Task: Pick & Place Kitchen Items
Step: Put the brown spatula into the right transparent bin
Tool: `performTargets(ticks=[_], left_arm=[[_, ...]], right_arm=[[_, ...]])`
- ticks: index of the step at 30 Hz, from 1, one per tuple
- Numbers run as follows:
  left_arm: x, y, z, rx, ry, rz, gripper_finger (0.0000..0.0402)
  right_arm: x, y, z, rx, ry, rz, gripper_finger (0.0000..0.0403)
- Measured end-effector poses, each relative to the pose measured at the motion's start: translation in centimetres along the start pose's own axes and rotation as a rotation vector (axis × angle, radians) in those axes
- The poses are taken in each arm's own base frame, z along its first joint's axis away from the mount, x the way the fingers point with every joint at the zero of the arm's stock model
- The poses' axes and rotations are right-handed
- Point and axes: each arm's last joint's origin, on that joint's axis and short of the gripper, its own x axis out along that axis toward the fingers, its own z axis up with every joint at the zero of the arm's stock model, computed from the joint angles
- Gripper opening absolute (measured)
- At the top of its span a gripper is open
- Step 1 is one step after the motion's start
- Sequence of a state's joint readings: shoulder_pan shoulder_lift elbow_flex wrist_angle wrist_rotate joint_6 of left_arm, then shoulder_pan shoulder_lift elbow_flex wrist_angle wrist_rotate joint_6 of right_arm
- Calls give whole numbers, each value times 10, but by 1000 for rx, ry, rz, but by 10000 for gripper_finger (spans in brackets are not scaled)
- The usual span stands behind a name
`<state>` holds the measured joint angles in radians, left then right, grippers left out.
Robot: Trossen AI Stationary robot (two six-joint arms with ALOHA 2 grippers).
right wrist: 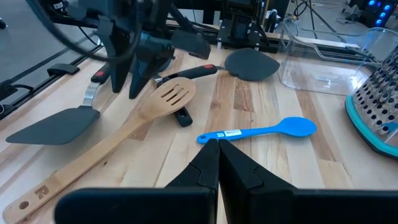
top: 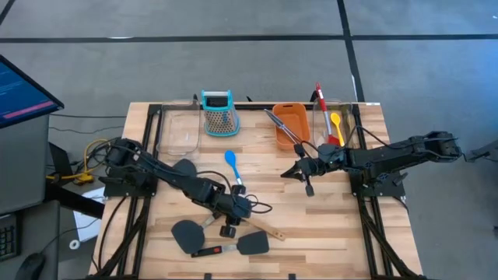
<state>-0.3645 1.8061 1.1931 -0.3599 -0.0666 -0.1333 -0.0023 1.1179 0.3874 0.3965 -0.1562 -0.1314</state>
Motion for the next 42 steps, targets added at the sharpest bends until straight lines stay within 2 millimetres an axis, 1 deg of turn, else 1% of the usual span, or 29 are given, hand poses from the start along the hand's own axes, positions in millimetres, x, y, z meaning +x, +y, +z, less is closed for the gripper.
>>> performTargets(ticks=[5, 8, 12, 19, 22, 24, 28, 33, 42], left_arm=[[17, 0, -7, 6, 50, 10, 102], [25, 0, -11, 7, 74, 13, 113], [27, 0, -11, 6, 76, 20, 142], [29, 1, -12, -2, 81, 27, 206], [33, 2, -16, -2, 77, 27, 227], [37, 2, -21, -2, 75, 27, 234], [41, 4, -30, -32, 85, 30, 235], [46, 7, -39, -92, 71, 36, 222], [47, 7, -40, -95, 43, 35, 192]], right_arm=[[0, 0, 0, 0, 0, 0, 0], [0, 0, 0, 0, 0, 0, 0], [0, 0, 0, 0, 0, 0, 0], [0, 0, 0, -3, 0, 0, 0], [0, 0, 0, -10, 0, 0, 0], [0, 0, 0, -10, 0, 0, 0], [0, 0, 0, -10, 0, 0, 0], [0, 0, 0, -10, 0, 0, 0], [0, 0, 0, -10, 0, 0, 0]])
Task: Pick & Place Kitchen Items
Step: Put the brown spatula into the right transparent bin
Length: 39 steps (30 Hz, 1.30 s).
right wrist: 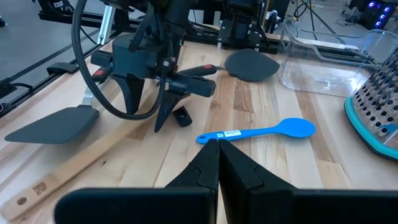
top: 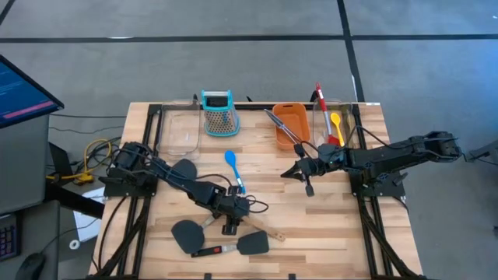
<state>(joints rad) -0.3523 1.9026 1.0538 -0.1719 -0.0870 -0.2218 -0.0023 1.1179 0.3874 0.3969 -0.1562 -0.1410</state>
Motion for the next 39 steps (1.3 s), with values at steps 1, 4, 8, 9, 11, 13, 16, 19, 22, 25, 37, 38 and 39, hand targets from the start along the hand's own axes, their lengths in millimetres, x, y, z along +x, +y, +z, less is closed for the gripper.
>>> performTargets(ticks=[1, 4, 8, 9, 11, 13, 16, 19, 22, 25, 37, 38, 39], left_arm=[[0, 0, 0, 0, 0, -1, 187], [0, 0, 0, -1, -3, -4, 169], [0, 0, 1, -2, -6, -7, 142], [0, 0, 1, -4, -6, -7, 135], [0, 0, 1, -5, -8, -8, 122], [0, -1, 1, -5, -12, -9, 109], [0, -1, 2, -11, -17, -10, 97], [0, -1, 2, -43, -20, -10, 95], [0, -1, 2, -51, -22, -13, 94], [0, -2, 4, -88, -42, -25, 93], [-4, -4, 9, -113, -86, -44, 57], [-6, -3, 10, -113, -91, -45, 55], [-9, -3, 11, -111, -100, -47, 54]], right_arm=[[0, 0, 0, 0, 0, 0, 0], [0, 0, 0, 0, 0, 0, 0], [0, 0, 0, 0, 0, 0, 0], [0, 0, 0, 0, 0, 0, 0], [0, 0, 0, 0, 0, 0, 0], [0, 0, 0, 0, 0, 0, 0], [0, 0, 0, 0, 0, 0, 0], [0, 0, 0, 0, 0, 0, 0], [0, 0, 0, 0, 0, 0, 0], [0, 0, 0, 0, 0, 0, 0], [0, 0, 0, 0, -1, 0, 0], [0, 0, 0, 0, -1, 0, 0], [0, 0, 0, 0, -1, 0, 0]])
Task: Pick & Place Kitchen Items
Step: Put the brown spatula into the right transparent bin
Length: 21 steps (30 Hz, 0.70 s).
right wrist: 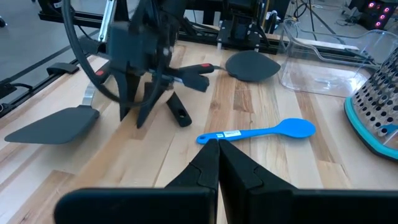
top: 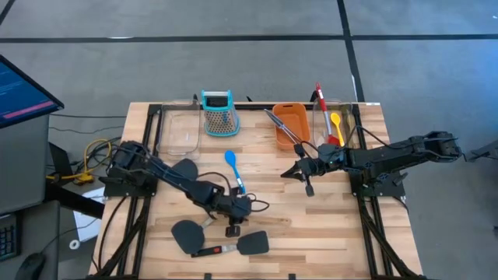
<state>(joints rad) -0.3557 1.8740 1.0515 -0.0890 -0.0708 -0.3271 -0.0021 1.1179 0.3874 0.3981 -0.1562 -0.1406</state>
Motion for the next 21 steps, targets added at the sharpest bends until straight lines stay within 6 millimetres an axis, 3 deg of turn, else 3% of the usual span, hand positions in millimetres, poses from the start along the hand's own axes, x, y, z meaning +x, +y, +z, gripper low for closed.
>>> performTargets(ticks=[5, 10, 21], left_arm=[[-15, -2, 9, 0, -52, -9, 42], [-37, -3, 21, -5, -133, 3, 5], [-92, 0, 39, 39, -309, 166, 1]], right_arm=[[0, 0, 0, -1, -2, -1, 0], [0, 0, 0, 0, -2, 0, 0], [0, 0, 0, 0, -1, 0, 0]])
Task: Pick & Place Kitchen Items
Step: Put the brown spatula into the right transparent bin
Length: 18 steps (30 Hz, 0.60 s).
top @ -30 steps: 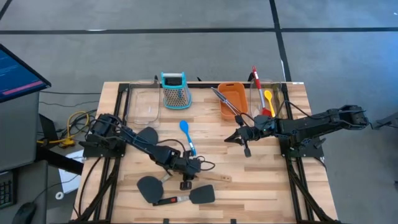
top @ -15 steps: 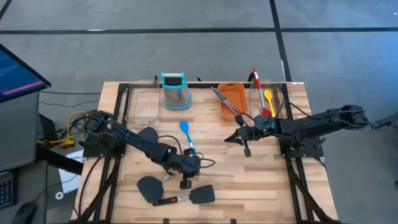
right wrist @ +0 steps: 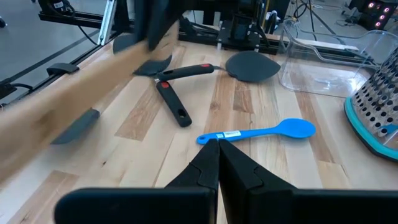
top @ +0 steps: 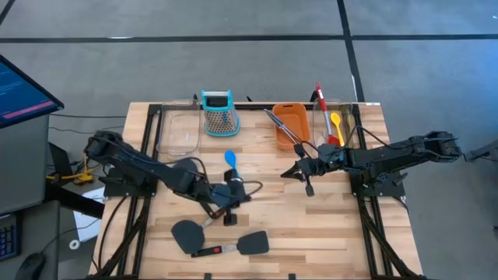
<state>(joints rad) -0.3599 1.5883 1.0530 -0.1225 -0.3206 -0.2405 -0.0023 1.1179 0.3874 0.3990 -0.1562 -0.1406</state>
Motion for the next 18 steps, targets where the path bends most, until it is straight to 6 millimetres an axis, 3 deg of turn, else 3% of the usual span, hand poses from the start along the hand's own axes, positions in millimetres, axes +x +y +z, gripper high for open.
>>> performTargets(ticks=[18], left_arm=[[-115, 45, 34, 88, -219, 511, 1]], right_arm=[[0, 0, 0, 1, 5, 1, 0]])
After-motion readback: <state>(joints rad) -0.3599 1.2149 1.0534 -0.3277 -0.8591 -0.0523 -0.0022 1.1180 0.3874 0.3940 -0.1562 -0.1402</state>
